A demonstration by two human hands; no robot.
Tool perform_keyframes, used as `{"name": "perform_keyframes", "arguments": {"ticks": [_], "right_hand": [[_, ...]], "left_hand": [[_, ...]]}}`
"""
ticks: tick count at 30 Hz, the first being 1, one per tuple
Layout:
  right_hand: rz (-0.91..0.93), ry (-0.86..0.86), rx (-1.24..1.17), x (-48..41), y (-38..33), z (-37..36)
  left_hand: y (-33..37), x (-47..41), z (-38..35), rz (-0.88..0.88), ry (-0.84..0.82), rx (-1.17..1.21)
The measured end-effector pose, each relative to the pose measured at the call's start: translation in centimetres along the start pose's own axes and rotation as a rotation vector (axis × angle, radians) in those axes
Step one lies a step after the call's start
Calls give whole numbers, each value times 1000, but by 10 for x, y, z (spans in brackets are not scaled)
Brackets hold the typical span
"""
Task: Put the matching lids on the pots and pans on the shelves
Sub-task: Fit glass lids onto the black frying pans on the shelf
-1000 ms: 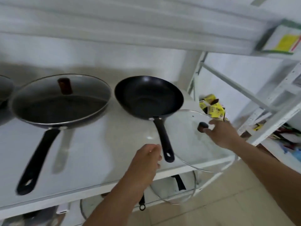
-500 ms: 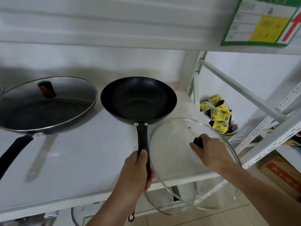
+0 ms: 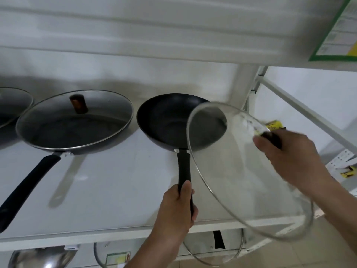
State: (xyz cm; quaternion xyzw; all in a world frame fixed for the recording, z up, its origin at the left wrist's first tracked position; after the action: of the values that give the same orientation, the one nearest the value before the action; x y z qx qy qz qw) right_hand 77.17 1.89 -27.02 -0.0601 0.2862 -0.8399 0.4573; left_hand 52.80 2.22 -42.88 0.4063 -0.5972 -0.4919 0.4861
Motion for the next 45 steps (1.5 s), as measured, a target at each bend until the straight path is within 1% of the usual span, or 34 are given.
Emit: {"name": "perform_keyframes", "arguments": {"ticks": [3,6,9,12,16,25,32,37,41,43,45], "right_hand": [[80,-19,63,-49,-52,-28],[115,-74,29,-94,-95,-77],[156,-116,57,-120,-133,-121],[158,-129,114,-132,-153,-150],[170,-120,164,-137,-161,-171],[156,-118,163,-141,-170,-181],[154,-134,201,-139,-169,-183],[135,-111,216,-139,-168,-185],[121,-114,245,-131,-168,-185],[113,-122,278,-121,-165,-181],[94,-90,281,-104,-166,-169]], "left_hand": [[1,-1,1,-40,34,-44],[-1,-4,0,-51,30,-51],[-7,-7,-1,-54,11,-86],[-10,-10,0,-57,7,-113],[-10,-8,1,-70,5,-149],[-14,-12,1,-92,2,-210],[-20,-16,-1,-78,-1,-165],[-15,-13,-1,-91,-12,-149],[-13,-11,0,-54,-21,-86],[-11,-3,4,-43,-67,-135],[-7,12,14,-18,-117,-170]]}}
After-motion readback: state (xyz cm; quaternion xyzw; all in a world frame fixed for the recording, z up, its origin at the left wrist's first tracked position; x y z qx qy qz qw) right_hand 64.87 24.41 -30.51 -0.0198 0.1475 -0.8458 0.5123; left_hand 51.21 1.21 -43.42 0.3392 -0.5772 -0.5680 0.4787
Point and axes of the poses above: each hand's wrist, its own x-axis away from the middle knuckle, its own z-axis out of the back of the hand, y = z × x, the point moved 10 cm from there along -x, towards the middle knuckle, and after that the axes turned 12 degrees about -z, right-handed, at the moved point
